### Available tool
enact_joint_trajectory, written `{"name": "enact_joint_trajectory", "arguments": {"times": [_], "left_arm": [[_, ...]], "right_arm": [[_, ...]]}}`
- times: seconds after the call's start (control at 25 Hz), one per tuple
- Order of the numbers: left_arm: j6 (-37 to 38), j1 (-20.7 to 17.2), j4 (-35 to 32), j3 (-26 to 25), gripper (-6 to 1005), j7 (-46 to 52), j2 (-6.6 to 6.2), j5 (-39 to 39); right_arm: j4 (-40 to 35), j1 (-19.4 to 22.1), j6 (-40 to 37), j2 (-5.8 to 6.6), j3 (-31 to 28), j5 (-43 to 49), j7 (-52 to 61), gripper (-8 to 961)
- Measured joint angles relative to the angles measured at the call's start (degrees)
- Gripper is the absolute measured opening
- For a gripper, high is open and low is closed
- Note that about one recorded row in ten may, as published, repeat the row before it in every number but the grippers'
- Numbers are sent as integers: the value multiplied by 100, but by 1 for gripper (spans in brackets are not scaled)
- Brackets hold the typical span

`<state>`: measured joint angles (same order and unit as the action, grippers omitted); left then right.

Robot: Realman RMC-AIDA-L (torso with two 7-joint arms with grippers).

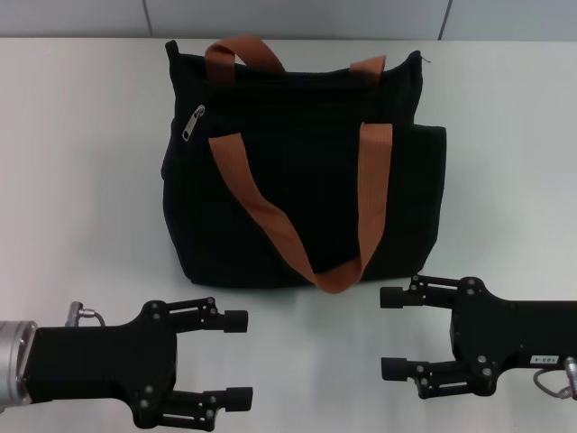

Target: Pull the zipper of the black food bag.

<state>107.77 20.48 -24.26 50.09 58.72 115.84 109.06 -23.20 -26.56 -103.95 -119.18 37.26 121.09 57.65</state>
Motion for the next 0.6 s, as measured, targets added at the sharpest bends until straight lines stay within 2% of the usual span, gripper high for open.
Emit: {"name": "enact_joint_trajectory", "arguments": {"times": [0.16,0.4,0.52,0.6], "left_arm": [[47,3,0,-160,821,-1,24,-32],[568,135,38,-1359,819,-269,186,-93],[733,144,130,-1814,818,-397,244,-511],[739,88,321,-1911,818,-484,241,-1231]], "right_arm": [[0,-9,19,0,0,-1,15,810],[0,-8,67,0,-44,-23,63,810],[0,-7,117,0,-49,-24,67,810],[0,-7,177,0,-52,-24,69,810]]}}
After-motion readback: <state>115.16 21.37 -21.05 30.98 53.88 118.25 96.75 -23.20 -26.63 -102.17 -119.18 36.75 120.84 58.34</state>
